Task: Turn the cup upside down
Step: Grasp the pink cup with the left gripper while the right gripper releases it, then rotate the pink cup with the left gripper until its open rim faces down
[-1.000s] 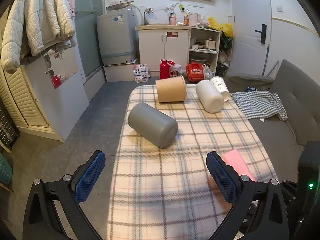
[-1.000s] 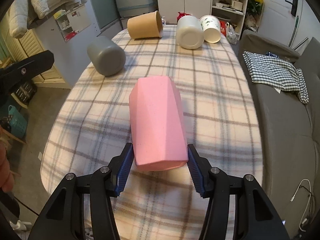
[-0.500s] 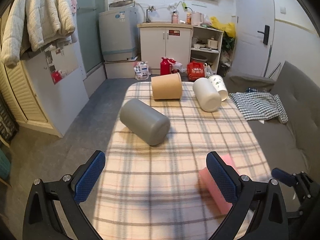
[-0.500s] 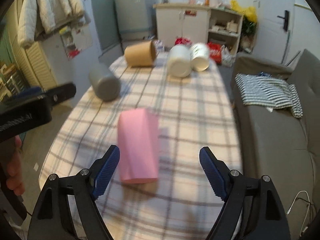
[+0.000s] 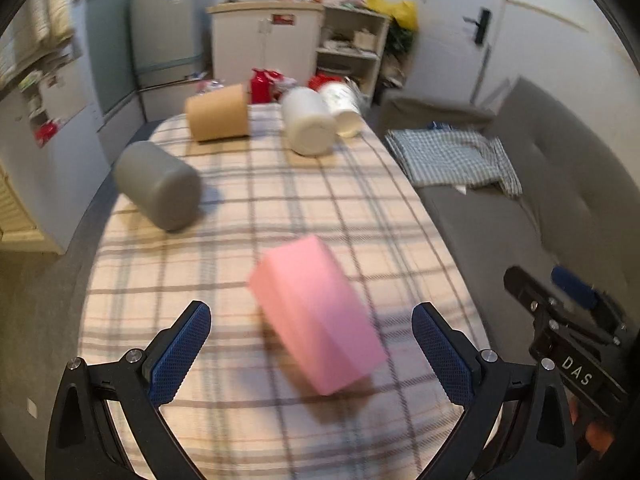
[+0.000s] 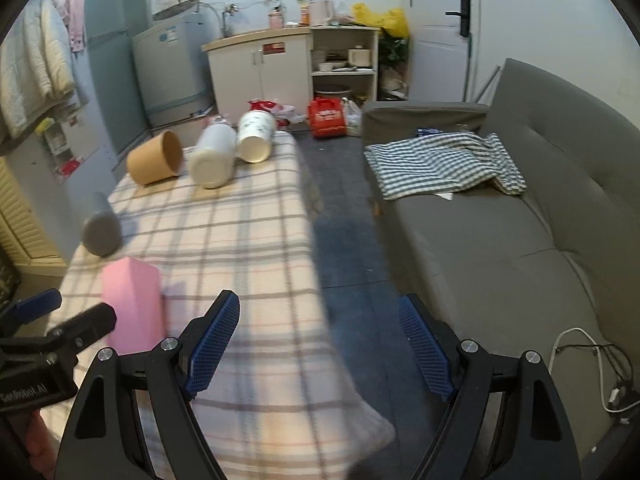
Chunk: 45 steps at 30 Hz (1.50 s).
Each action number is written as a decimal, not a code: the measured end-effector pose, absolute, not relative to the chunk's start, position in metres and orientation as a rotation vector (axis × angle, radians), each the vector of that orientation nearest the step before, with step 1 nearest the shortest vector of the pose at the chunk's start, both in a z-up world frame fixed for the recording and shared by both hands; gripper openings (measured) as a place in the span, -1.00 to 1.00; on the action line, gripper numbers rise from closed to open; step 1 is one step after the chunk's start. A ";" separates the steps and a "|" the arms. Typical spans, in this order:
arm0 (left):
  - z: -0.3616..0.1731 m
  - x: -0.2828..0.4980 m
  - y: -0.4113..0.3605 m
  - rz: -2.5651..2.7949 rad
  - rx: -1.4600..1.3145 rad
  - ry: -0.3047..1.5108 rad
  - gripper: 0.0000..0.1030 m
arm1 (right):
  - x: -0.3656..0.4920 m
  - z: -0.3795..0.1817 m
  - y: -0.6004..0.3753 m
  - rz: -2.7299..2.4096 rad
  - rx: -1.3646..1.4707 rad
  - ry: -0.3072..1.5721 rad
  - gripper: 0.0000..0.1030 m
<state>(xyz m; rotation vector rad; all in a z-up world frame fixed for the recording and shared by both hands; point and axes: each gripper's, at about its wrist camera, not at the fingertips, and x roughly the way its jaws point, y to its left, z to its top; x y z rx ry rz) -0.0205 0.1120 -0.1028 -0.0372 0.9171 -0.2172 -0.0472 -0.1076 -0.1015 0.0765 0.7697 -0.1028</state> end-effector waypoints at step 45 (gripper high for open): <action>-0.097 0.030 0.122 -0.259 0.083 0.897 0.06 | -0.039 -0.120 -0.088 -0.035 0.027 0.815 0.60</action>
